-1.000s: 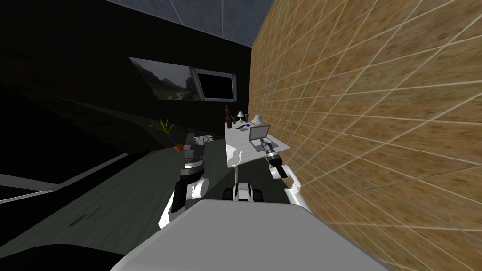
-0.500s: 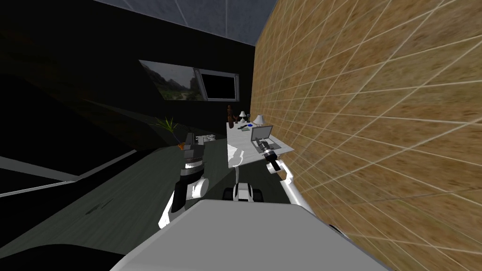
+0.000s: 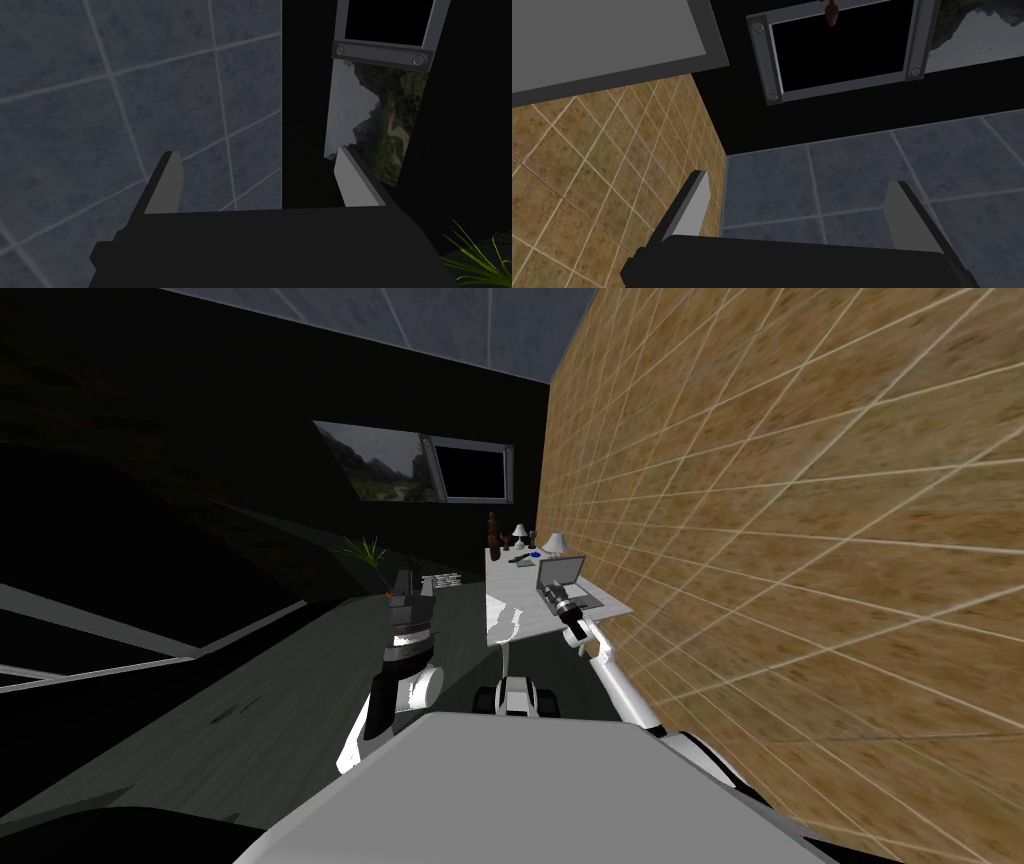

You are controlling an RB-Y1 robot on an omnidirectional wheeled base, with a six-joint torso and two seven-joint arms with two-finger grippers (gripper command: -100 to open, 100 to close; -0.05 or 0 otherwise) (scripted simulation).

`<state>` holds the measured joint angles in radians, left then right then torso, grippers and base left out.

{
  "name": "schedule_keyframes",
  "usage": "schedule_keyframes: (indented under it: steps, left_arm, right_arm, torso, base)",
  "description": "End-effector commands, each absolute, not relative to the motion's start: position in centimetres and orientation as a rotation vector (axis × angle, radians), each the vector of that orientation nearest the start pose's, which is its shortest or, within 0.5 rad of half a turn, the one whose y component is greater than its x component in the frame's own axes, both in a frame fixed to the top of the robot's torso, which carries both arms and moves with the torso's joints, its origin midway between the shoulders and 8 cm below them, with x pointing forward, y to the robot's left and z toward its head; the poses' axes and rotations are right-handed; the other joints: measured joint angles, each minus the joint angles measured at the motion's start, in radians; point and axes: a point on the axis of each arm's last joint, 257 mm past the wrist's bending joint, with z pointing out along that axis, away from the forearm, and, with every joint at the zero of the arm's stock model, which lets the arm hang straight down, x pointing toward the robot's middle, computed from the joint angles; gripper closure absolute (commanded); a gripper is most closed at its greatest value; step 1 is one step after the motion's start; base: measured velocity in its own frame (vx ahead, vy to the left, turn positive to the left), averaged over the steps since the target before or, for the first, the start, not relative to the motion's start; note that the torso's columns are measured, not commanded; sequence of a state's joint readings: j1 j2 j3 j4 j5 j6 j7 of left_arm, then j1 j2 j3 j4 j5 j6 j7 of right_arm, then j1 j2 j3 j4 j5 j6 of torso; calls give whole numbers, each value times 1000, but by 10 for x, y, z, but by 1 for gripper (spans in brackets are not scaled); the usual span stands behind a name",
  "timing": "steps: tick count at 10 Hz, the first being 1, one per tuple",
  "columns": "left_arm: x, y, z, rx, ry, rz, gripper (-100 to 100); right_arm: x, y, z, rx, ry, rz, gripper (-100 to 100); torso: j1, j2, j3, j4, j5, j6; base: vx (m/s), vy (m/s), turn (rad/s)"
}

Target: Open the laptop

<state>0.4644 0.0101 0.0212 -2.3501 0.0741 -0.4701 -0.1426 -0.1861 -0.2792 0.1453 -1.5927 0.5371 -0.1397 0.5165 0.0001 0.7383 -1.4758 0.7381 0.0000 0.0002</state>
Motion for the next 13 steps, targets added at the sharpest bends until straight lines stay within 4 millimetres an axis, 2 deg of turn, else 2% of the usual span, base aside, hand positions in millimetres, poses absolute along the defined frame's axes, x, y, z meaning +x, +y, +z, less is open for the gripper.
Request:
schedule_keyframes:
  steps: [1,4,5,6,7,10,13]
  left_arm:
    - [333,287,62,-585,559,-1226,0]
    - [333,287,62,-585,559,-1226,0]
    - [333,287,62,-585,559,-1226,0]
    - [333,287,62,-585,559,-1226,0]
    - [333,287,62,-585,559,-1226,0]
    - [333,287,62,-585,559,-1226,0]
    - [333,287,62,-585,559,-1226,0]
  right_arm:
    - [587,-164,-112,-144,1361,358,-100]
    - [610,-161,-115,-245,1380,234,-100]
    - [611,-164,-123,-242,1395,229,-100]
    - [621,-162,-115,-294,1386,170,-100]
    - [623,-166,-127,-290,1410,163,-100]
    - [645,-172,-131,-384,1427,30,-100]
    - [656,-178,-136,-428,1443,-39,-100]
  torso:
    - [0,0,0,0,0,0]
    - [0,0,0,0,0,0]
    - [0,0,0,0,0,0]
    - [0,0,0,0,0,0]
    - [0,0,0,0,0,0]
    - [0,0,0,0,0,0]
    - [0,0,0,0,0,0]
  base:
    - [12,-7,50]
    - [12,-7,68]
    - [13,-8,46]
    - [12,-9,63]
    - [12,-8,51]
    - [13,-7,68]
    - [10,-9,52]
